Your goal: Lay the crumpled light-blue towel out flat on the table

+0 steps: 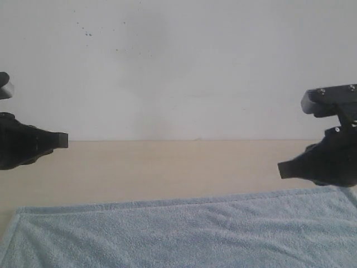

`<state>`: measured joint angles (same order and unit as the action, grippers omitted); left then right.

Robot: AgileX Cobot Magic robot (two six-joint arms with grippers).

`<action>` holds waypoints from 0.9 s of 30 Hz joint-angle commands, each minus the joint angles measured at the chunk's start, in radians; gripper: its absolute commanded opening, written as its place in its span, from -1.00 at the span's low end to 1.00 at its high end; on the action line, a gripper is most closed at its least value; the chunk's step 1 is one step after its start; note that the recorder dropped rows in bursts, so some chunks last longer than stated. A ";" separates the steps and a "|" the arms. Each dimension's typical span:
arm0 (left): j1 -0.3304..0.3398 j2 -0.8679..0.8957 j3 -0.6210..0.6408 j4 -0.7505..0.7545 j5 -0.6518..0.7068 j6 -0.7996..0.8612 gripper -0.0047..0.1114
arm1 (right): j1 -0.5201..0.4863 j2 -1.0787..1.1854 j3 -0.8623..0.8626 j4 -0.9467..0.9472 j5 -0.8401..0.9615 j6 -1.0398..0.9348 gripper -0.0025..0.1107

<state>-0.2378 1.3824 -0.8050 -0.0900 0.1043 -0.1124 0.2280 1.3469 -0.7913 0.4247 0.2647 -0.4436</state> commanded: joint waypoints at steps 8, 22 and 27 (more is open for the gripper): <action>-0.042 -0.467 0.195 -0.124 0.208 -0.026 -0.85 | 0.002 -0.343 0.322 0.046 -0.165 0.067 -0.80; -0.042 -1.177 0.253 -0.228 0.534 0.025 -0.85 | 0.002 -0.803 0.375 0.089 -0.012 0.180 -0.80; -0.042 -1.309 0.253 -0.204 0.684 0.042 -0.85 | 0.002 -0.867 0.375 0.089 0.115 0.195 -0.80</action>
<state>-0.2749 0.1216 -0.5563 -0.3111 0.7062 -0.0846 0.2280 0.5073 -0.4177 0.5129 0.3102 -0.2603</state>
